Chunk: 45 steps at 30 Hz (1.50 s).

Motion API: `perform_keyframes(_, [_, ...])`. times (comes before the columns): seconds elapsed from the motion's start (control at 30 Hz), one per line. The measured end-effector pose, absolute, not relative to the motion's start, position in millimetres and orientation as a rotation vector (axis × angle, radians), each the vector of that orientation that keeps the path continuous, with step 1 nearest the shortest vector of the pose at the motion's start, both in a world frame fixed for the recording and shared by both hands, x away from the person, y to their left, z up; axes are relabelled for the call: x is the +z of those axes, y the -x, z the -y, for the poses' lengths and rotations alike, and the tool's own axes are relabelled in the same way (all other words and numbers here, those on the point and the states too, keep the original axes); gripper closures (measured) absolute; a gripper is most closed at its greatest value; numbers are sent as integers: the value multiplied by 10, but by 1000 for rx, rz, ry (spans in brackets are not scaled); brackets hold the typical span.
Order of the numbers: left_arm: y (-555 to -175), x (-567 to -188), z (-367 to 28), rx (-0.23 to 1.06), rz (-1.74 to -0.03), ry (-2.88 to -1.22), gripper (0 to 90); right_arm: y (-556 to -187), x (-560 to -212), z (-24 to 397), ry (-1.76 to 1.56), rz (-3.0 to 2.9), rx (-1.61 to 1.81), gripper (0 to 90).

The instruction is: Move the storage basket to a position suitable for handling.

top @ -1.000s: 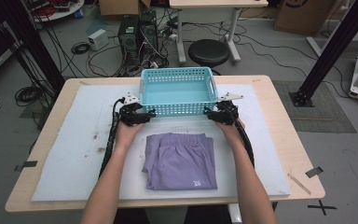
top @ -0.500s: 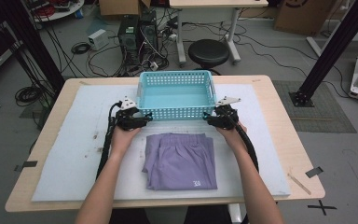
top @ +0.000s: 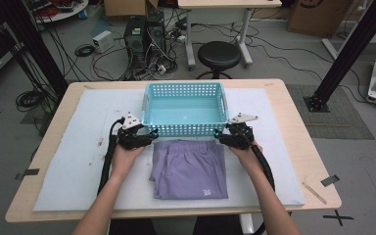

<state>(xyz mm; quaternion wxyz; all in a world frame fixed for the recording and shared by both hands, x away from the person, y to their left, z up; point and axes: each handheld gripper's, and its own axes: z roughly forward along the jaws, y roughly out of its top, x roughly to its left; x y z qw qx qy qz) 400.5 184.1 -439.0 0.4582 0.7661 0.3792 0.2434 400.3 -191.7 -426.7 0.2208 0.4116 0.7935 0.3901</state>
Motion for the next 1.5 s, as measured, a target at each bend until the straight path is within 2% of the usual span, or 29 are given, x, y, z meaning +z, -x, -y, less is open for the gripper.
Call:
perform_keyframes(0.3, [-3968, -4399, -1844, 602, -923, -1883, 387, -3974, -4282, 1933, -1133, -2192, 1073, 504])
perform_keyframes(0.4, [-3938, -4369, -1907, 617, -933, -1871, 358, -3965, -4276, 1938, -1124, -2195, 1060, 459])
perform_keyframes(0.57, [-3766, -4273, -2113, 622, -926, -1829, 289, -3878, -4203, 2088, -1155, -2208, 1078, 299])
perform_keyframes(0.67, [-3588, -4179, -2203, 663, -885, -1806, 283, -3755, -4129, 2202, -1157, -2172, 1116, 270])
perform_keyframes(0.87, [-3279, -4046, -2276, 762, -805, -1765, 272, -3507, -3948, 2312, -1119, -2058, 1199, 271])
perform_keyframes(1.0, [-3146, -3997, -2343, 736, -798, -1691, 281, -3345, -3868, 2365, -1123, -2009, 1297, 235])
perform_keyframes(1.17, [-3068, -3999, -2501, 678, -820, -1614, 307, -3119, -3820, 2472, -1080, -1933, 1382, 256])
perform_keyframes(1.33, [-3038, -3951, -2579, 681, -853, -1599, 301, -3040, -3747, 2556, -1069, -1915, 1371, 240])
perform_keyframes(1.4, [-3040, -3922, -2571, 666, -874, -1622, 268, -3028, -3720, 2559, -1074, -1913, 1345, 239])
perform_keyframes(1.5, [-3044, -3894, -2524, 657, -889, -1672, 264, -3029, -3684, 2551, -1079, -1907, 1328, 239])
